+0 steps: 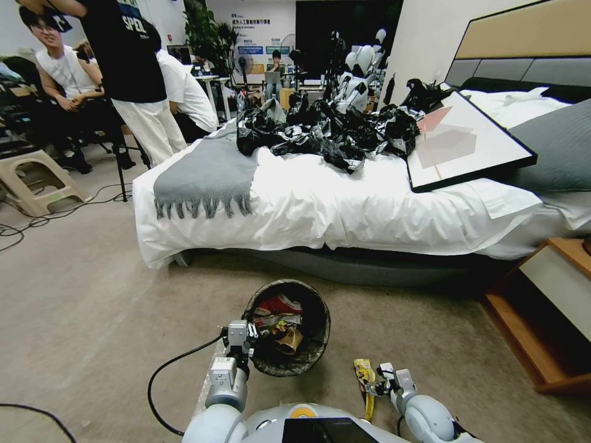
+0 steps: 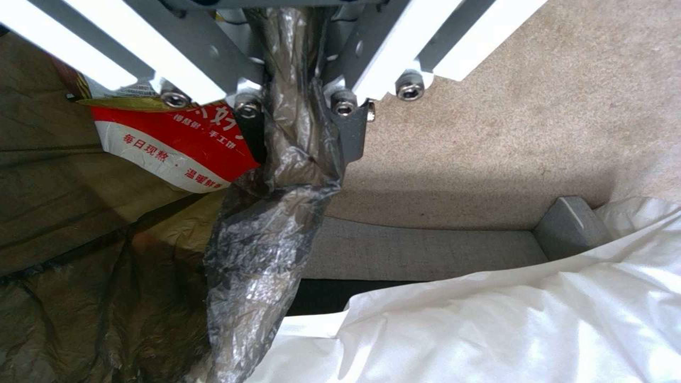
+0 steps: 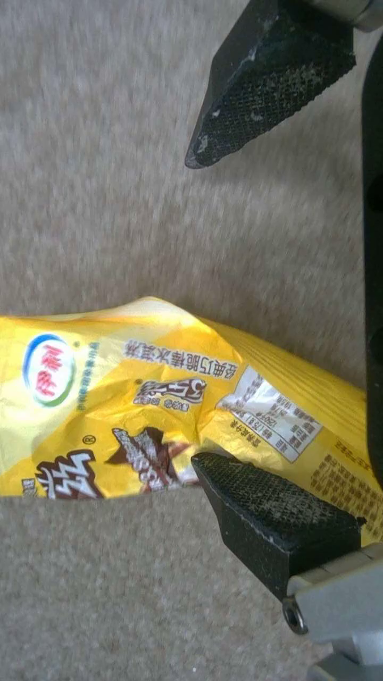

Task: Pick up the trash bin, then pick up the garbage from the floor and place it into the trash bin.

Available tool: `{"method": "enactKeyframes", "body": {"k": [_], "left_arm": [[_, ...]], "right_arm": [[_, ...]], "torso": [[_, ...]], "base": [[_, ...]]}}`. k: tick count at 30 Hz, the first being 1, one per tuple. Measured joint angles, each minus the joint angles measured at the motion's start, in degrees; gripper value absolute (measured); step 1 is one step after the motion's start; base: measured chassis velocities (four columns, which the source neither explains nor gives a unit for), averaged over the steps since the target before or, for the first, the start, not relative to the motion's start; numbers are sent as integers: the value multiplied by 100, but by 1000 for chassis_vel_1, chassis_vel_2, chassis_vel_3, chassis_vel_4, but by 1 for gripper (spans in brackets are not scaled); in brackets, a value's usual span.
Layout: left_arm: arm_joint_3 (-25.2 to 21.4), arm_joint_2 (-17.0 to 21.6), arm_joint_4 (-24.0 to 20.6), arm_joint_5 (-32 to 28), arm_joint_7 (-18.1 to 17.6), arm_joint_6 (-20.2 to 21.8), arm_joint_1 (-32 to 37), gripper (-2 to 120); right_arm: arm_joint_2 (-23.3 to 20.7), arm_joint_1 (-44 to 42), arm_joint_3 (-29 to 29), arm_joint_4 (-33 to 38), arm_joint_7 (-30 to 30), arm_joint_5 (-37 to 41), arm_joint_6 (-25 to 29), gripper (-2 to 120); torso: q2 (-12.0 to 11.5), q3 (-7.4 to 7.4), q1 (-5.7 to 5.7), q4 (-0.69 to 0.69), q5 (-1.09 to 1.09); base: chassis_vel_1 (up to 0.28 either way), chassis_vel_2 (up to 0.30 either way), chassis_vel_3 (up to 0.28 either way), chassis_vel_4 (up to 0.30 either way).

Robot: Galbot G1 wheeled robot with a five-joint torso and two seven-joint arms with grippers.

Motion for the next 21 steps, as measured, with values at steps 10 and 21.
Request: {"method": "enactKeyframes", "body": {"k": [10, 21], "left_arm": [[7, -24, 44, 17, -4, 0, -2, 0], [25, -26, 60, 23, -4, 0, -16, 0]], "right_arm": [[137, 76, -150, -170, -176, -276, 141, 89], [292, 121, -221, -292, -280, -489, 328, 75]], "torso": [[1, 0, -1, -3, -9], [3, -1, -1, -4, -10]], "base": [[0, 0, 0, 0], [0, 0, 0, 0]]}}
